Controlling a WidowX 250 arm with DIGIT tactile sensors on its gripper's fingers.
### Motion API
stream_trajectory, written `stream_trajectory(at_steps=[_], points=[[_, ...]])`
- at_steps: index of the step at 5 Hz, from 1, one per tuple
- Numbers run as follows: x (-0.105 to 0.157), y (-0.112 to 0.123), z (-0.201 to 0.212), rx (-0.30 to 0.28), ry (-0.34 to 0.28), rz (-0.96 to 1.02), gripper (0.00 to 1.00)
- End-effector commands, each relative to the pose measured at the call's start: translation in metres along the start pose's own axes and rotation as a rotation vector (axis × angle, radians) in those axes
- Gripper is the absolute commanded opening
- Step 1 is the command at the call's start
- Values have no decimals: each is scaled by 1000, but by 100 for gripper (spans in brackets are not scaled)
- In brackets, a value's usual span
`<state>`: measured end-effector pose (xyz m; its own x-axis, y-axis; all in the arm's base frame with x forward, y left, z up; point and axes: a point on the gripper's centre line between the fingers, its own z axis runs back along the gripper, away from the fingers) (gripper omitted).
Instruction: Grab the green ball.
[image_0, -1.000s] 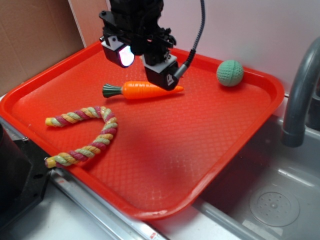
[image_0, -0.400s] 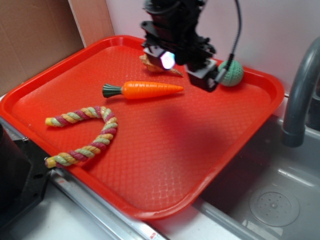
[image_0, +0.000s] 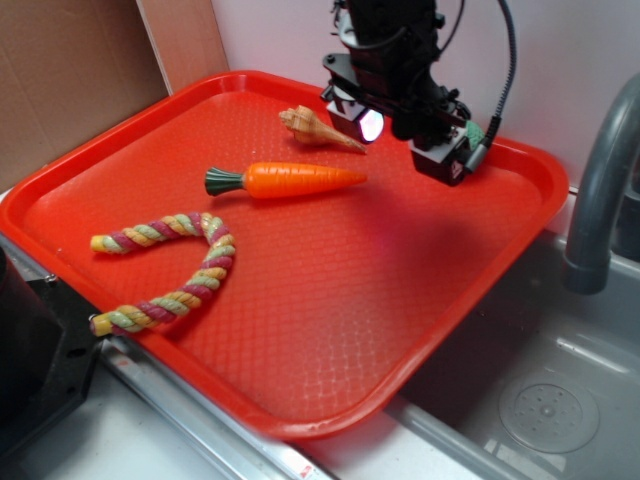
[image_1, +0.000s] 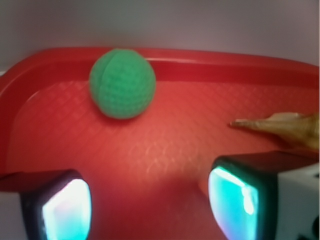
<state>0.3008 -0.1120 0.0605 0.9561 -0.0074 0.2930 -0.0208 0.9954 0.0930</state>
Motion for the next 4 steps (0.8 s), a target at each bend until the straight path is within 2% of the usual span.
stream_trajectory(at_steps=[1, 2, 3, 4], points=[[42, 11, -23, -52, -43, 10, 100], [54, 6, -39, -60, -33, 2, 92], [50, 5, -29, -56, -33, -12, 0], [31, 12, 10, -14, -19, -38, 0]])
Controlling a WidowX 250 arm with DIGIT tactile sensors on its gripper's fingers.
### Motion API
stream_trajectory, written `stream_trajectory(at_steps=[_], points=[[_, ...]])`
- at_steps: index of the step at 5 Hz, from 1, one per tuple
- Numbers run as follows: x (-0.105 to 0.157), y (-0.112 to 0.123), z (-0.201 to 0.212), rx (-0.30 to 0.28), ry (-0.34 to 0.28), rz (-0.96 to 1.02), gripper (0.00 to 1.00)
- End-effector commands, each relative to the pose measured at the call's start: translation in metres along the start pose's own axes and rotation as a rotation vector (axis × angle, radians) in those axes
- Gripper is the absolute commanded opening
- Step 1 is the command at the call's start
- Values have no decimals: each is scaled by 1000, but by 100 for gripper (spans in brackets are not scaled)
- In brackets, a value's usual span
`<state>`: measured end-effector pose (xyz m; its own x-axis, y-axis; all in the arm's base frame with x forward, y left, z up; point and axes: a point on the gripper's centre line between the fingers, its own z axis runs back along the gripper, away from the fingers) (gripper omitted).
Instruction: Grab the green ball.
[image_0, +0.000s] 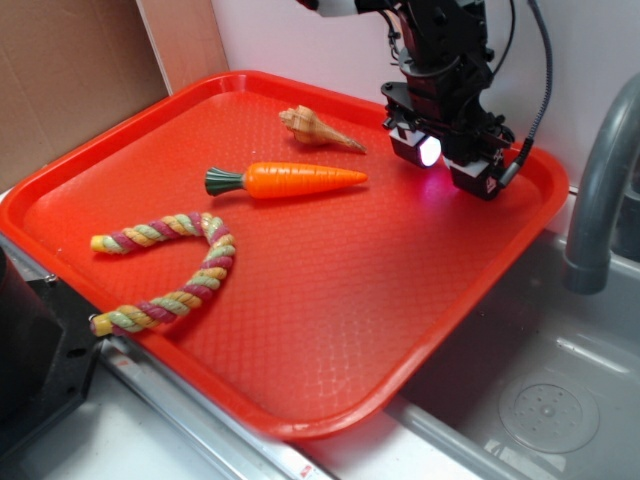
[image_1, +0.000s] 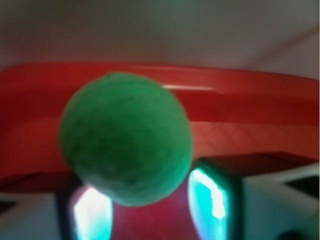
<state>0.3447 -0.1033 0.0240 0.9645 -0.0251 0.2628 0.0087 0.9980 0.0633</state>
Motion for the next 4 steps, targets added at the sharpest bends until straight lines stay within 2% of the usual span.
stream_trajectory(at_steps=[1, 2, 3, 4], points=[[-27, 20, 103, 19, -32, -2, 0], [-58, 38, 145, -20, -35, 87, 0], [-77, 48, 164, -31, 118, 164, 0], [-82, 56, 162, -72, 190, 173, 0]])
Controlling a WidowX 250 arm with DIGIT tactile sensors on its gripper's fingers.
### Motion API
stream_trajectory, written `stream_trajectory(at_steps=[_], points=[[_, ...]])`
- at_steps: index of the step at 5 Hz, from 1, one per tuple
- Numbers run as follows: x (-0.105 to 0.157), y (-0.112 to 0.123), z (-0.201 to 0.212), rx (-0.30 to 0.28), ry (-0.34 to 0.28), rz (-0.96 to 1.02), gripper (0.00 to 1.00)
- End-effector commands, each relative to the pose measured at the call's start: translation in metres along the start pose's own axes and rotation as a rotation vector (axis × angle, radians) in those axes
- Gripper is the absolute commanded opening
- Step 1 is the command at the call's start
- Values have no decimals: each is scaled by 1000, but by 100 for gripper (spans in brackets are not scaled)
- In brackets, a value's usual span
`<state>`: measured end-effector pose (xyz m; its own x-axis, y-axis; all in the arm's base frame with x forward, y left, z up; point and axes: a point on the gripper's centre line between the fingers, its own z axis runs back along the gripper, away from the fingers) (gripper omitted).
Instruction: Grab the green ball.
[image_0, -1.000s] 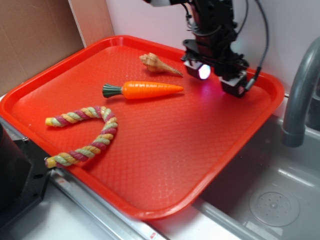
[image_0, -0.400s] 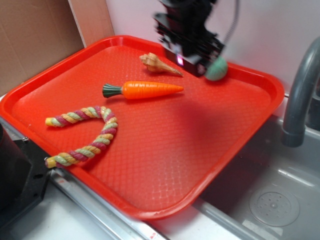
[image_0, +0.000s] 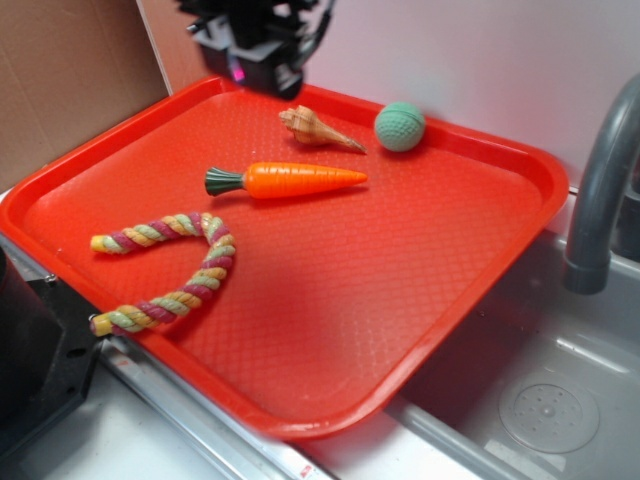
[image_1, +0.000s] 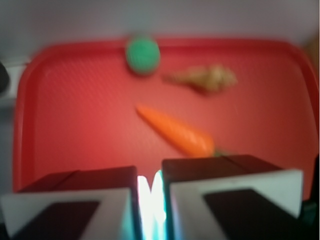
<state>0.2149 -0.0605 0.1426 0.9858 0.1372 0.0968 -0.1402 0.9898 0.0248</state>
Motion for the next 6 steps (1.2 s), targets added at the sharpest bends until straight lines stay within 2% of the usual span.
stream_trajectory(at_steps=[1, 2, 3, 4, 5, 6], points=[[25, 4, 2, -17, -15, -30, 0], [34, -3, -5, 29, -7, -56, 0], [53, -13, -17, 16, -117, -124, 0], [75, -38, -26, 74, -247, -183, 100], [83, -26, -41, 97, -242, -161, 100], [89, -6, -48, 64, -270, -118, 100]])
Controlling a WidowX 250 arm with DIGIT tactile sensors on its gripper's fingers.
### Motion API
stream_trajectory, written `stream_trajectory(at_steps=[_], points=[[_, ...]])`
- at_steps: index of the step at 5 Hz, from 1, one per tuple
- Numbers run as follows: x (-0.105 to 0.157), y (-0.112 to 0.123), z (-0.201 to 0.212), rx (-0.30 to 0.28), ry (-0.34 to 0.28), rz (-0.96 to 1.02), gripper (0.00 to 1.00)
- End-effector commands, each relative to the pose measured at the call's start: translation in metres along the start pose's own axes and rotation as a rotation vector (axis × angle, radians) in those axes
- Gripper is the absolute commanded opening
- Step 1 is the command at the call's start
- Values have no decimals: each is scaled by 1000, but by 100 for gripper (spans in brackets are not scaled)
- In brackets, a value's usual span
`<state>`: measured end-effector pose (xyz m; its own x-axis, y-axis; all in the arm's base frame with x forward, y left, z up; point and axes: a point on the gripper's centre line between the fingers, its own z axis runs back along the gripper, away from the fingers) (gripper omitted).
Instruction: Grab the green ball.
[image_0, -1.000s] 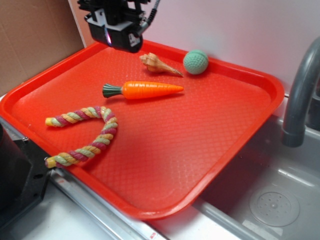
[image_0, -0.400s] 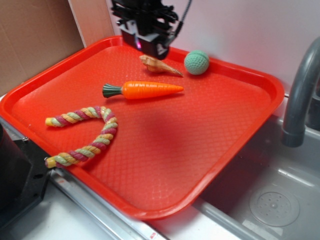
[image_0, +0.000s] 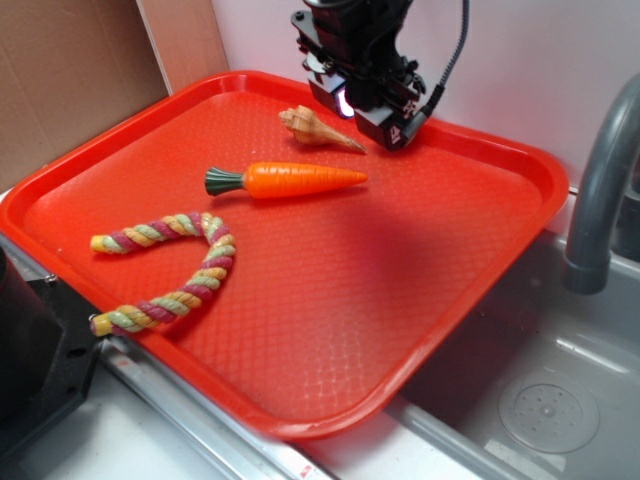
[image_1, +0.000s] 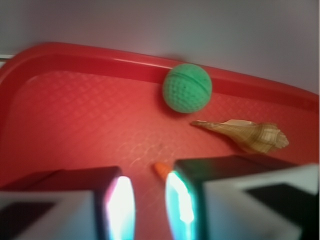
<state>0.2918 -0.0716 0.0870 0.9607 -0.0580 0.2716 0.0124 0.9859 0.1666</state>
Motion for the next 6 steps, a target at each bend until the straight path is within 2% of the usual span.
stream_trajectory(at_steps=[1, 2, 3, 4, 5, 6], points=[[33, 33, -12, -71, -80, 46, 100], [48, 24, -35, -75, -76, 11, 100], [56, 13, -58, -52, -59, 1, 100], [60, 13, -74, -37, -32, 2, 73], [56, 17, -62, -43, -39, 9, 0], [44, 26, -34, -58, -57, 38, 0]])
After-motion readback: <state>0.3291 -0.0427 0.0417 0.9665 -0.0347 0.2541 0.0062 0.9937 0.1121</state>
